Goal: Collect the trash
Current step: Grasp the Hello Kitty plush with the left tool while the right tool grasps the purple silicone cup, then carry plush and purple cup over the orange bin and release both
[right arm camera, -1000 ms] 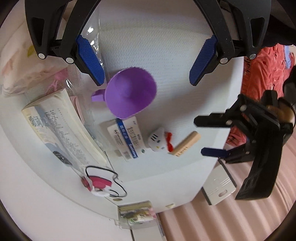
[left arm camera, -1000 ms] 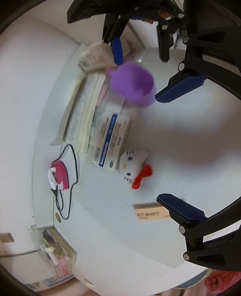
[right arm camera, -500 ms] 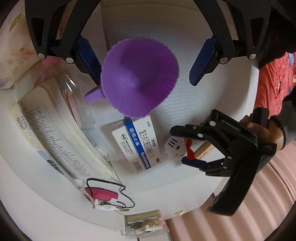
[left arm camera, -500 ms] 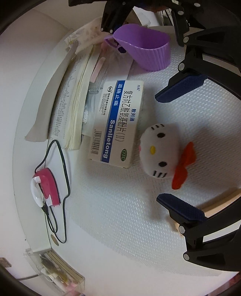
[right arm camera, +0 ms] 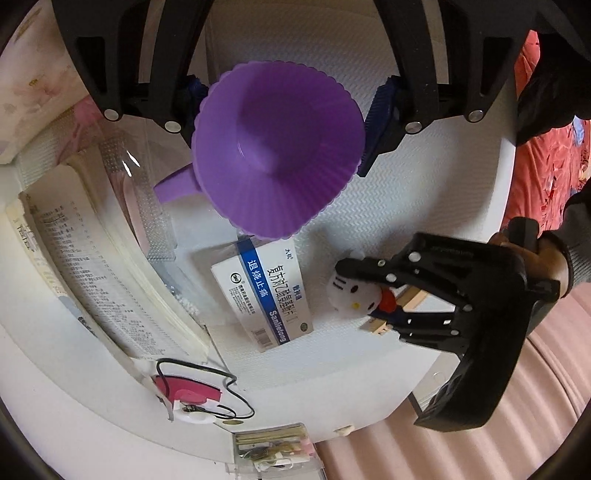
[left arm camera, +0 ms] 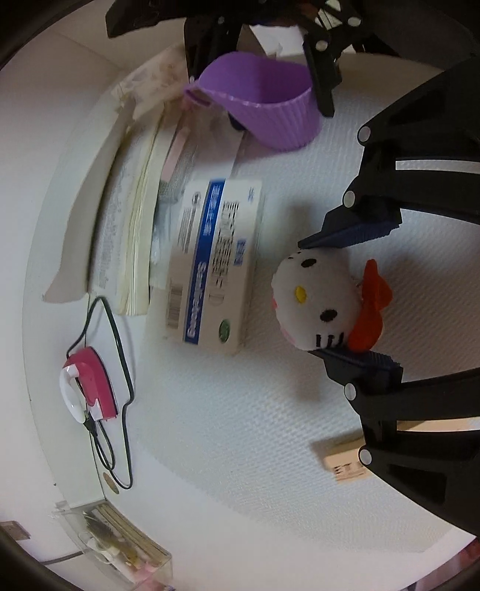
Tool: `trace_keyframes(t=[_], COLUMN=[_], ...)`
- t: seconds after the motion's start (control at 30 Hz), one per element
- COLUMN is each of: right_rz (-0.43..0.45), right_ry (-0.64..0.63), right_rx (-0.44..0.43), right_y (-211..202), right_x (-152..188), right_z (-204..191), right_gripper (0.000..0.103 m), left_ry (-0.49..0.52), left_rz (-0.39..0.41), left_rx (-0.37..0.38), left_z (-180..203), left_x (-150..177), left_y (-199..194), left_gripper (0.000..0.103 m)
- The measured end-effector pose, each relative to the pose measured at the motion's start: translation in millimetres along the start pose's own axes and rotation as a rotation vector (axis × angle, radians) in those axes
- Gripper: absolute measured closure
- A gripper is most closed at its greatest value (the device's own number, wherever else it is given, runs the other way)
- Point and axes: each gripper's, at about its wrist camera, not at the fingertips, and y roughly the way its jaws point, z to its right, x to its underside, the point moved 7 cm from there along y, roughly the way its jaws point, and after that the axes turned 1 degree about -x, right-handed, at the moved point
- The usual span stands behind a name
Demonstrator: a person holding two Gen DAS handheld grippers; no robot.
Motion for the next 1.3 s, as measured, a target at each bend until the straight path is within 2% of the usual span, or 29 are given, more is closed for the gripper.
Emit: trace_keyframes(t=[0.3, 0.57, 0.97, 1.3], right_rz=[0.026, 0.041, 0.015, -0.064], right_ry=[-0.002, -0.092, -0.265, -0.488], right_rx=[-0.077, -0.166, -0.341, -0.480], right_y=[-31, -62, -77, -56], right_x=[-1, -6, -10, -5], right_z=[-12, -53, -146, -266], right_gripper=[0.036, 0.036, 0.036, 0.036], left_ry=[-0.046, -0.124, -0.350, -0.593], left_rz=[0.041, 0.082, 0.140, 0.150], left_rx=[-0.010, -0.073, -0.207, -0.329], left_z=[29, 47, 52, 42], left_x=[16, 52, 134, 234], left_y=[-50, -107, -186, -233], left_gripper=[0.054, 0.054, 0.054, 0.054])
